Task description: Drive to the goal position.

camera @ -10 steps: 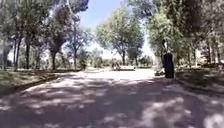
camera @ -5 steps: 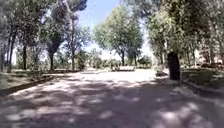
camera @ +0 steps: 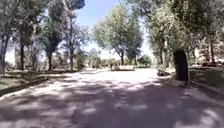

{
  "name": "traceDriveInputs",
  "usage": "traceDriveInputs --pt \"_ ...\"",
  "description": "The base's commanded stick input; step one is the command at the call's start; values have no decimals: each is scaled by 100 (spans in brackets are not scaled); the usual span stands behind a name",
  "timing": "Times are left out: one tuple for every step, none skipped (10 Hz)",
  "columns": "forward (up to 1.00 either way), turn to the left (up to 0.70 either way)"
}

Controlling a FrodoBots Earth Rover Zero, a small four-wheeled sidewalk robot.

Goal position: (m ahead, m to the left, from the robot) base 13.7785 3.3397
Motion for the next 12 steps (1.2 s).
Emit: traceDriveInputs --pt "85 0" --pt "85 0" --pt "85 0" --pt "85 0" --pt "85 0" --pt "85 0" --pt "85 0" --pt "85 0" --pt "85 0" --pt "85 0" --pt "85 0" --pt "85 0"
